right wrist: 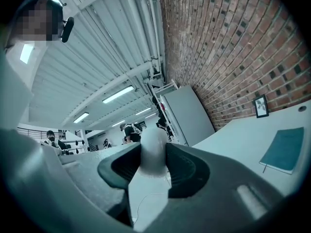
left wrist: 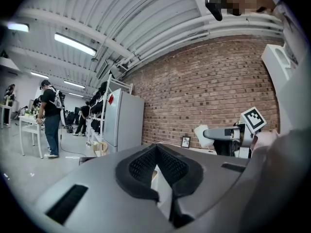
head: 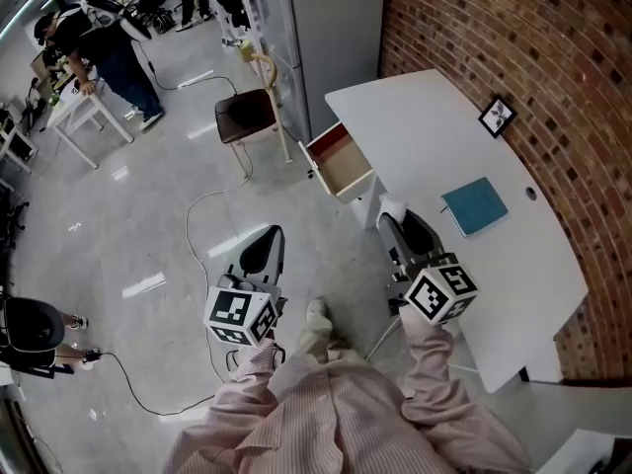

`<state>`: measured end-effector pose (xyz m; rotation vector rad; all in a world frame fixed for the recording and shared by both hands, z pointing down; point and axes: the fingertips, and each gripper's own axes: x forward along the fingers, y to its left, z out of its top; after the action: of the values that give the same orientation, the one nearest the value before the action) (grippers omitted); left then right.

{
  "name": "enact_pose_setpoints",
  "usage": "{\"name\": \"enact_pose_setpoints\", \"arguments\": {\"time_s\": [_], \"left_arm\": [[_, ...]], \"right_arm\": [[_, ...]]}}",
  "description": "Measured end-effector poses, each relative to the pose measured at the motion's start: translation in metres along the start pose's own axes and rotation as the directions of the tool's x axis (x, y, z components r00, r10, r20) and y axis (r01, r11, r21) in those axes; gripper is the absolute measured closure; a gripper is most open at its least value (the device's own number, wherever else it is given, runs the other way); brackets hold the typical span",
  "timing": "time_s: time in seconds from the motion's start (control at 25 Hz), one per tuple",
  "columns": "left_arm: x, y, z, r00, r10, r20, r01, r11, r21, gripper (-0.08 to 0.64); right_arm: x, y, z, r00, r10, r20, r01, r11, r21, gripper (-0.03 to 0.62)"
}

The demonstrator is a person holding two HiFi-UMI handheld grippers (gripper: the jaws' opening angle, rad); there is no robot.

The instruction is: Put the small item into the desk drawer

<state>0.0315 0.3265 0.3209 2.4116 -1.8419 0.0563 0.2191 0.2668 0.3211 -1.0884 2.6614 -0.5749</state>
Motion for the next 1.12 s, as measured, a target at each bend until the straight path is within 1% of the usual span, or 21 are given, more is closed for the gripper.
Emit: {"name": "enact_pose_setpoints", "arguments": {"time_s": [0.24,0.52,0.8,0.96,1.12], "left_arm": [[0.034,0.022,0.002,1.000,0.001,-0.012,-0.001,1.000,-0.015,0.560],[0.098,0.057,-0.010,0.999,-0.036,-0.036,0.035,0.998,-0.046,0.560],[0.164,0.116,-0.025,0.993,-0.084,-0.086,0.075,0.992,-0.100,0.560],[0.198,0.155,-0.030,0.991,-0.089,-0.103,0.075,0.989,-0.125,0.560],[0.226,0.183,-0.035,0.986,-0.111,-0.121,0.093,0.985,-0.148,0.560]], "right_arm": [[0.030,-0.024,-0.002,0.999,-0.025,-0.034,0.025,1.000,-0.002,0.434],[0.087,-0.060,-0.011,0.996,-0.060,-0.070,0.062,0.998,0.015,0.434],[0.164,-0.092,-0.031,0.986,-0.116,-0.117,0.124,0.991,0.059,0.434],[0.210,-0.103,-0.036,0.981,-0.139,-0.136,0.148,0.987,0.058,0.434],[0.248,-0.114,-0.042,0.972,-0.174,-0.155,0.184,0.981,0.052,0.434]]}}
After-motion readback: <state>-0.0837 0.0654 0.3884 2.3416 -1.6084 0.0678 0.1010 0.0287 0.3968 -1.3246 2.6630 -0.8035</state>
